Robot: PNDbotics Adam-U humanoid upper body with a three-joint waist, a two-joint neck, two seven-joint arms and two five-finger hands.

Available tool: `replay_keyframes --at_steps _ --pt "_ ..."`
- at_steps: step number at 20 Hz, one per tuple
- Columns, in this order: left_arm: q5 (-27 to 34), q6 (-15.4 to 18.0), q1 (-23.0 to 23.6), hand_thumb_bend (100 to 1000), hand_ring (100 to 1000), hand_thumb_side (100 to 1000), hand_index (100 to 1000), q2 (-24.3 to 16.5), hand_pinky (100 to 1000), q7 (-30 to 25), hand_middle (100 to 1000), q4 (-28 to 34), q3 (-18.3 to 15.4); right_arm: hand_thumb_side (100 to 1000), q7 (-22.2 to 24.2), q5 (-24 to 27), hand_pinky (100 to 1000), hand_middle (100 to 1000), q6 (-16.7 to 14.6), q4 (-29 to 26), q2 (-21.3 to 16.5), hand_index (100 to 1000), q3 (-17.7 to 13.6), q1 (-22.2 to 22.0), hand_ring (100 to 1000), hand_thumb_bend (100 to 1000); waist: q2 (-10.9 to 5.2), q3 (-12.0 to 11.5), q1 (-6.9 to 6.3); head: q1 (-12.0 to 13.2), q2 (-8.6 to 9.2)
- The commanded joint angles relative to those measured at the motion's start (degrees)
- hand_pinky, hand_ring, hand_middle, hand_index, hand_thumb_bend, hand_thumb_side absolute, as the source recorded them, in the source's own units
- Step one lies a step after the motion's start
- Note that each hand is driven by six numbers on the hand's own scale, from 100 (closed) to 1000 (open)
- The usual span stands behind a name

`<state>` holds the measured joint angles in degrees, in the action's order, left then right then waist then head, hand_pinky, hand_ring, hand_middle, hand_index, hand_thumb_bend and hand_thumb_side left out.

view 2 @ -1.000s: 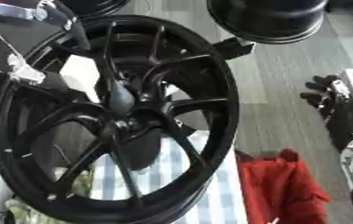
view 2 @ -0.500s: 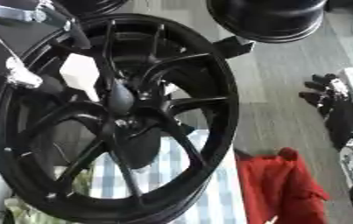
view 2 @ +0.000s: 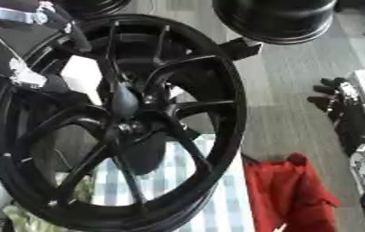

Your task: Pull the pin out of the wheel hub.

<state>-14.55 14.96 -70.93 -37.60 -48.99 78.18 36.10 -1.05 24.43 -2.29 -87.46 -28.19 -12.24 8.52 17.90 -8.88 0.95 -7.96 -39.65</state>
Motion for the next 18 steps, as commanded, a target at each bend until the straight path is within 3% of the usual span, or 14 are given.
replay_keyframes --at_steps 1,10,18 --pt "-0.6 3.1 -1.0 377 832 587 858 -0.3 854 -3.0 737 -0.5 -0.8 819 0.0 -0.2 924 746 0.1 -0.6 -1.8 834 -0.1 0.4 738 100 -1.0 0.1 0.07 0.2 0.65" --pt "-1.8 4.9 -0.8 353 838 543 844 0.2 859 -3.0 746 -2.0 0.4 821 0.0 -0.4 923 745 0.3 -0.5 -1.8 833 0.1 0.4 736 100 -0.9 0.3 0.04 0.6 0.85" --pt "-1.9 6.2 -0.8 308 827 437 794 0.5 851 -3.0 729 -2.3 1.2 820 -0.3 -0.3 923 743 0.3 -0.5 -1.8 833 0.0 0.5 734 100 -0.85 0.5 0.01 0.7 0.67"
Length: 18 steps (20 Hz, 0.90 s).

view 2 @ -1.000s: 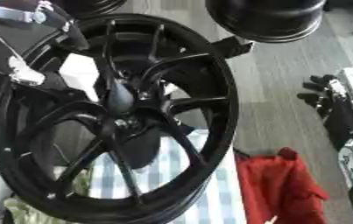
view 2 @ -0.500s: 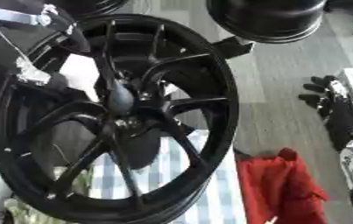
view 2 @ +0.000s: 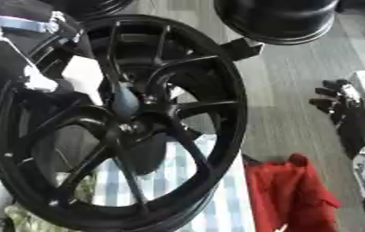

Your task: Pull the pin out of the wheel hub.

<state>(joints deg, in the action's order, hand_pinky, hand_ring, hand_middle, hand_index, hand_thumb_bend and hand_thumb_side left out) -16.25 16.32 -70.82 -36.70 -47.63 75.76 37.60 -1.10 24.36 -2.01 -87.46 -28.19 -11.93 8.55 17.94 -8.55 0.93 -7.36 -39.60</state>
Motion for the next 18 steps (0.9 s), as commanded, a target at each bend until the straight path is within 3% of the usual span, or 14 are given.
replay_keyframes --at_steps 1,10,13,18 --pt "-0.2 5.0 -0.9 304 825 435 792 -0.3 849 -4.3 726 0.1 -0.2 820 -0.2 -0.2 923 743 0.0 -0.5 -1.8 833 -0.3 0.5 734 100 -0.88 0.2 0.02 0.1 0.57" --pt "0.2 5.1 -0.8 230 787 336 723 -0.1 833 -4.3 657 0.3 0.3 821 -0.3 -0.2 923 743 0.2 -0.5 -1.9 833 -0.2 0.6 732 100 -0.89 0.3 -0.05 0.1 0.51" --pt "0.3 4.5 -0.9 180 753 198 664 -0.1 818 -4.3 606 0.3 0.3 823 -0.2 -0.3 923 744 0.2 -0.5 -1.9 833 -0.1 0.6 732 100 -0.84 0.3 -0.03 0.2 0.51" --pt "0.5 3.1 -0.8 100 693 209 556 -0.1 786 -4.3 539 0.9 -0.3 825 -0.2 -0.3 923 745 0.3 -0.4 -1.9 834 0.0 0.6 733 100 -0.84 0.3 -0.03 0.1 0.44"
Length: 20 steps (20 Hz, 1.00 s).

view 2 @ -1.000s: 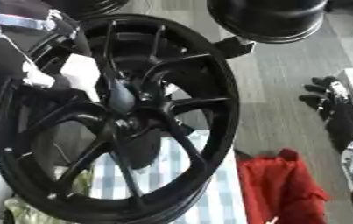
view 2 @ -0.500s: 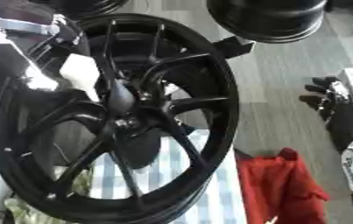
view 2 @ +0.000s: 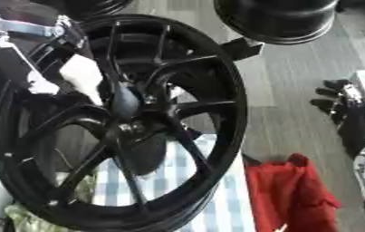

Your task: Pull the pin out of the wheel hub.

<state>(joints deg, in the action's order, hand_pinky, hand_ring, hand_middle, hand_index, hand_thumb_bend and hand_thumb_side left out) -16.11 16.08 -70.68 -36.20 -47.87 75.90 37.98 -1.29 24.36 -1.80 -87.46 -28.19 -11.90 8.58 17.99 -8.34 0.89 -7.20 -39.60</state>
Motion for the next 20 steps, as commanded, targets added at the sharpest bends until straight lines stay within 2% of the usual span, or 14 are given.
replay_keyframes --at_steps 1,6,12,20 --pt "0.6 3.1 -1.0 100 679 210 536 -0.7 777 -4.1 525 1.0 -1.0 825 0.1 -0.3 923 745 0.1 -0.4 -1.9 834 0.0 0.5 733 100 -0.91 0.0 0.01 -0.1 0.44" --pt "2.5 1.0 -1.0 100 642 215 476 -1.5 743 -4.1 498 3.4 -3.5 824 0.1 -0.4 923 746 0.1 -0.5 -1.9 834 -0.1 0.5 733 100 -0.95 0.0 0.0 -0.1 0.39" --pt "4.3 -2.2 -0.6 100 584 162 414 -3.2 690 -4.0 447 7.4 -6.8 825 0.0 -0.3 923 747 0.1 -0.5 -2.0 834 -0.1 0.4 733 100 -0.99 -0.1 -0.01 -0.1 0.41" --pt "7.3 -6.4 2.7 100 564 113 399 -9.1 682 2.9 431 17.4 -16.0 823 -0.1 -0.2 923 748 -0.1 -0.6 -2.0 834 -0.3 0.2 733 100 -0.97 -0.5 0.04 -0.4 0.33"
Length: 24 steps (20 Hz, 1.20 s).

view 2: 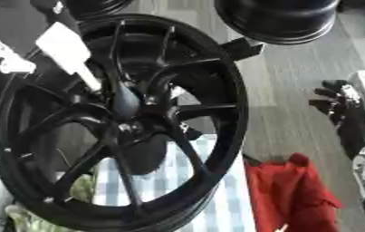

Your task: Pull the pin out of the wheel hub.

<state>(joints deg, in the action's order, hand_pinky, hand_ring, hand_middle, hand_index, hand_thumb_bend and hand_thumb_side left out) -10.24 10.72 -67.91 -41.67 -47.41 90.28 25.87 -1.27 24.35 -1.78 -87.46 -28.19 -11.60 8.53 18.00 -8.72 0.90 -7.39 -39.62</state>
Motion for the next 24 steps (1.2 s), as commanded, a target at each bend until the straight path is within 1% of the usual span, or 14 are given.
replay_keyframes --at_steps 1,4,8,11,15,19,22,23,24 --pt "2.0 -1.5 0.7 100 564 107 398 -4.7 682 3.8 430 4.1 -5.2 822 -0.2 -0.2 923 748 -0.1 -0.7 -2.0 834 -0.7 0.2 733 100 -0.98 -0.2 0.01 -0.2 0.35" --pt "3.4 -3.0 3.7 100 567 102 396 -7.8 677 7.2 440 6.3 -8.8 820 -0.3 0.0 924 749 -0.2 -0.9 -2.1 834 -1.0 0.1 733 100 -0.99 -0.4 -0.08 -0.3 0.44" --pt "5.3 -4.5 9.2 100 564 105 394 -11.8 673 11.0 438 8.2 -13.2 818 -0.6 0.1 923 749 -0.3 -1.0 -2.2 834 -1.3 0.1 733 100 -0.96 -0.5 -0.1 -0.7 0.83" --pt "5.0 -5.2 13.9 100 564 107 396 -15.0 673 12.9 437 8.7 -16.0 819 -0.7 0.1 923 749 -0.4 -1.0 -2.3 834 -1.4 0.0 732 100 -0.84 -0.6 -0.07 -0.7 1.05" --pt "3.1 -6.2 21.0 100 564 114 399 -18.5 671 15.7 438 7.6 -19.9 817 -0.9 0.2 923 748 -0.5 -1.0 -2.2 834 -1.6 0.2 732 100 -0.57 -0.6 0.04 -0.9 1.29" --pt "0.7 -6.9 28.8 100 569 114 414 -20.7 677 19.2 444 5.4 -24.1 814 -1.3 0.4 924 749 -0.7 -1.0 -2.1 835 -2.3 0.2 732 100 -0.37 -0.7 0.17 -1.6 1.31" --pt "-3.5 -7.0 33.1 101 575 111 424 -21.3 684 21.2 450 4.3 -26.1 813 -1.6 0.6 924 749 -0.9 -1.1 -2.1 835 -2.6 0.2 732 100 -0.34 -0.8 0.28 -1.9 1.36" --pt "-4.6 -7.1 34.3 129 593 130 456 -21.2 704 21.4 468 3.7 -26.4 812 -1.6 0.6 924 749 -0.9 -1.1 -2.1 835 -2.7 0.2 732 100 -0.33 -0.9 0.32 -2.0 1.44" --pt "-5.8 -7.2 35.5 133 601 137 472 -20.9 712 21.3 477 3.0 -26.7 812 -1.6 0.7 924 749 -0.9 -1.1 -2.1 835 -2.7 0.2 732 100 -0.32 -0.9 0.38 -2.0 1.54"
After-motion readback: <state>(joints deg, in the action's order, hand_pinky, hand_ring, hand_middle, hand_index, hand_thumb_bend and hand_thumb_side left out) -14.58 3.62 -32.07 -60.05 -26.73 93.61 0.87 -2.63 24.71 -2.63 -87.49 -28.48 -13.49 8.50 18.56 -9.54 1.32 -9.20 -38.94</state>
